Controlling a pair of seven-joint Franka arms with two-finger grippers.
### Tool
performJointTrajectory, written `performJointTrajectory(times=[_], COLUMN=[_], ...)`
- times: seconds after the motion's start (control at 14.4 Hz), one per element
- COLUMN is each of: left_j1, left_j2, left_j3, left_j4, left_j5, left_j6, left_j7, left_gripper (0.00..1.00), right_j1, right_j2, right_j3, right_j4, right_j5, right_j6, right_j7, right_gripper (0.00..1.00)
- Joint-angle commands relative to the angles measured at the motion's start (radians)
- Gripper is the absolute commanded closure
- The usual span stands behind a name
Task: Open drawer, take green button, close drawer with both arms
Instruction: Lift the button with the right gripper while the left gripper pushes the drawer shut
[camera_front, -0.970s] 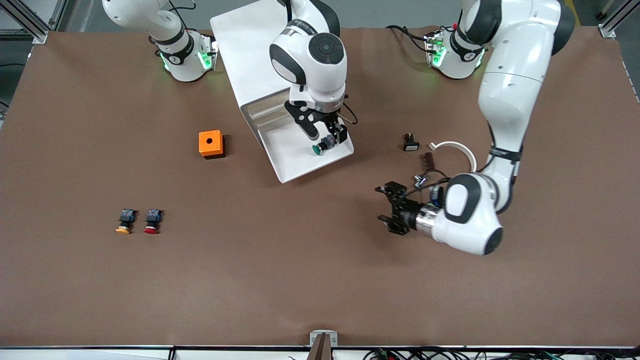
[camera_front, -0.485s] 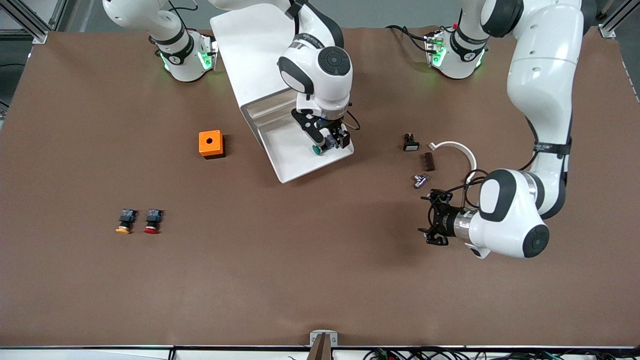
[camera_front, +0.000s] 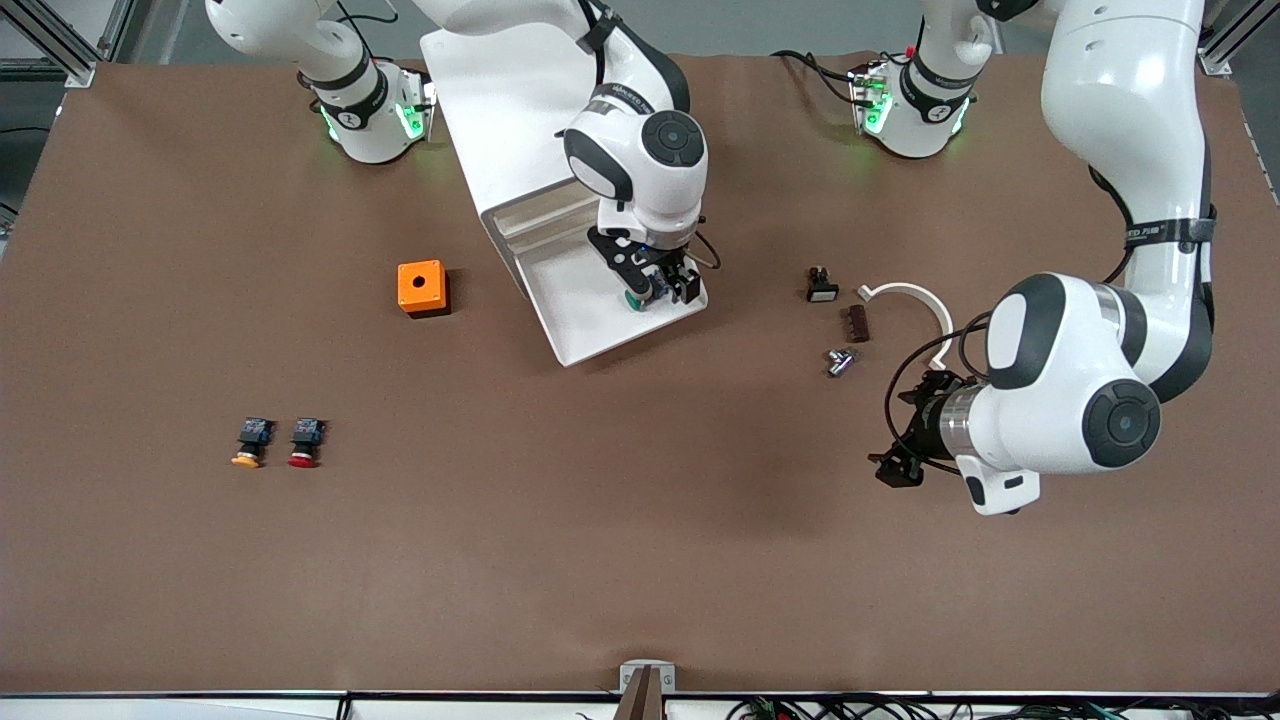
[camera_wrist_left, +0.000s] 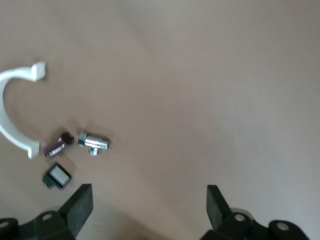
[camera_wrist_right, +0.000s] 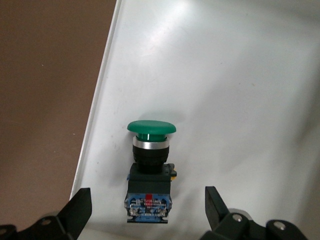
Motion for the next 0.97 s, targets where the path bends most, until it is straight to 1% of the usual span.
performJointTrajectory(times=[0.0,0.14,0.21,0.28,0.35,0.42,0.55,0.76,0.83,0.9], left_j1=[0.002,-0.005,-0.025,-0.045,-0.053,-0.064,-0.068,-0.067,-0.067,-0.067], left_j2=[-0.041,-0.047,-0.05,-0.053,-0.055,-0.056,-0.09,-0.153,-0.162,-0.162], left_j3=[-0.008,-0.01,-0.019,-0.03,-0.036,-0.051,-0.06,-0.1,-0.119,-0.135], left_j4=[-0.028,-0.032,-0.037,-0.052,-0.068,-0.094,-0.185,-0.347,-0.379,-0.39], left_j5=[0.025,0.053,0.098,0.153,0.187,0.195,0.196,0.195,0.195,0.195], left_j6=[0.03,0.045,0.057,0.062,0.071,0.093,0.18,0.326,0.35,0.355], left_j7=[0.27,0.349,0.378,0.403,0.405,0.405,0.405,0.383,0.37,0.348], left_gripper=[0.0,0.0,0.0,0.0,0.0,0.0,0.0,0.0,0.0,0.0], right_j1=[0.014,0.014,0.013,0.013,0.011,0.013,0.013,0.002,-0.009,-0.021], right_j2=[0.016,0.018,0.021,0.024,0.025,0.025,0.024,0.019,0.013,0.008], right_j3=[-0.012,-0.012,-0.012,-0.012,-0.012,-0.012,-0.012,-0.012,-0.012,-0.011], right_j4=[0.004,0.004,0.004,0.005,0.007,0.007,0.007,0.016,0.022,0.028], right_j5=[-0.021,-0.02,-0.018,-0.018,-0.017,-0.014,-0.011,-0.008,-0.008,-0.005], right_j6=[0.012,0.008,0.009,0.011,0.014,0.015,0.011,0.005,0.002,-0.001], right_j7=[0.031,0.031,0.032,0.029,0.029,0.031,0.032,0.017,0.01,0.0], right_gripper=[0.0,0.0,0.02,0.29,0.71,1.0,1.0,1.0,1.0,1.0])
